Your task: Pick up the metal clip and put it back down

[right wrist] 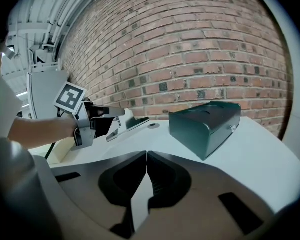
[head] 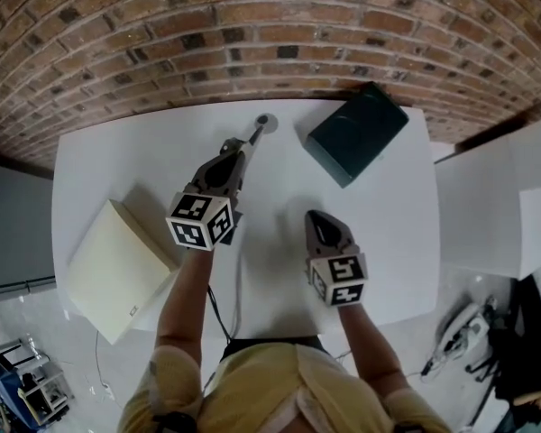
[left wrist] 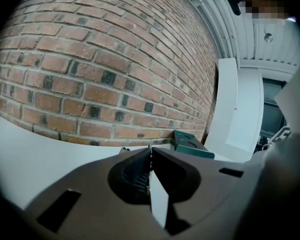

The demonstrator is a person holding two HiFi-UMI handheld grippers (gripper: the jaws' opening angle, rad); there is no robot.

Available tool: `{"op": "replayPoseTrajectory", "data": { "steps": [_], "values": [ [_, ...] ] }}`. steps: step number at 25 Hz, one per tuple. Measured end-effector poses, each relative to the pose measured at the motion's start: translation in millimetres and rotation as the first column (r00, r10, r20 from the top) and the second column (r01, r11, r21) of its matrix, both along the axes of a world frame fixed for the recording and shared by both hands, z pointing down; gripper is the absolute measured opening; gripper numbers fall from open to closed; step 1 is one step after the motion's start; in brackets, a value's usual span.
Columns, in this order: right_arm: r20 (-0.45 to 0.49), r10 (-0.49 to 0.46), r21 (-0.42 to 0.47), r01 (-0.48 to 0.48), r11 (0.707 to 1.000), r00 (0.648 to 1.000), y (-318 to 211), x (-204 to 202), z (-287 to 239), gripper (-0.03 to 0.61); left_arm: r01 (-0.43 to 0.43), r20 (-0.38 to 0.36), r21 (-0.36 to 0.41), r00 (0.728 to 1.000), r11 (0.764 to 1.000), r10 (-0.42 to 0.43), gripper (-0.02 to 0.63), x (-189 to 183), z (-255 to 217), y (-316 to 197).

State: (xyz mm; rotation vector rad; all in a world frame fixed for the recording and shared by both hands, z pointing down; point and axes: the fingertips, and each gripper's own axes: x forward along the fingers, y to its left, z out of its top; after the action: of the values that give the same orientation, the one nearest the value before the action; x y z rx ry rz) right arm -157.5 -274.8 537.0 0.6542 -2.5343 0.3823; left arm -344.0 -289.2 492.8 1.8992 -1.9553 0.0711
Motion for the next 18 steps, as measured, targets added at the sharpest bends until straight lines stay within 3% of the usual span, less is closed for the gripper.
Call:
{"op": "replayPoseTrajectory", "data": {
  "steps": [18],
  "values": [
    [-0.057, -0.019, 0.000, 0.019, 1.000, 0.998, -16.0, -48.5, 17.3, 0.005, 0.168, -0.127, 0.019, 0.978, 0.986, -0.164, 0.009, -69.8, 31.0, -14.2]
  ]
}}
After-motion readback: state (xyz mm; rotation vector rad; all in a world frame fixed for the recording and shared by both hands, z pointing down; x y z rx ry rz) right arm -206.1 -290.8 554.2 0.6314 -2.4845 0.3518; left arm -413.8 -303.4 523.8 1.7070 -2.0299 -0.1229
